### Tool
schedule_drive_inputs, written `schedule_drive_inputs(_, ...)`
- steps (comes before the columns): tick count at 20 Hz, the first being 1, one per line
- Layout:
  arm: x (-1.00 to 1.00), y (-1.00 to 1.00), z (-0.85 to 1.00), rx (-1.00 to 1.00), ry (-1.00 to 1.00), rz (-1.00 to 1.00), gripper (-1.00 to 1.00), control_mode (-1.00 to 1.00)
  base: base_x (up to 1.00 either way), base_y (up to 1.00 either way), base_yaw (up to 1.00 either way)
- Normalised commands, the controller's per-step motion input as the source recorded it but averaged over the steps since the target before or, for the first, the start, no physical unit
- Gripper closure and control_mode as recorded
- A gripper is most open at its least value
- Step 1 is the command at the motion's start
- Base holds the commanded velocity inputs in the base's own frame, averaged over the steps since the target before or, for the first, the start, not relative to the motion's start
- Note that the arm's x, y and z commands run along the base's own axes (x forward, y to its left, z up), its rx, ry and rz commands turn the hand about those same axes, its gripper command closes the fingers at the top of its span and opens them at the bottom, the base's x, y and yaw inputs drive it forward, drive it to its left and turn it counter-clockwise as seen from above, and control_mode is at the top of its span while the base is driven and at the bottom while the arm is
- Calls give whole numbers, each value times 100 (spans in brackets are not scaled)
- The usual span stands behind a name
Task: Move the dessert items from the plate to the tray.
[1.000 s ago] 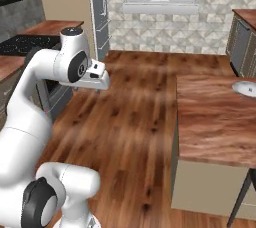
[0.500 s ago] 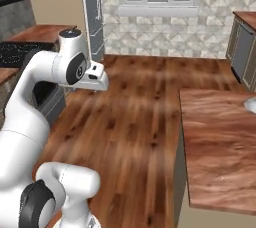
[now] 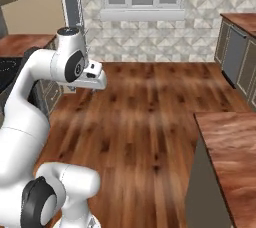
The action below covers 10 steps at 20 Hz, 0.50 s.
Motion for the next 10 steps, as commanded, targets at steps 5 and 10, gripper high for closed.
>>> schedule_drive_inputs(5, 0, 0, 0, 0, 0, 0, -100, 100, 100, 28, -21)
schedule_drive_inputs(10, 0, 0, 0, 0, 0, 0, -100, 100, 100, 50, -29)
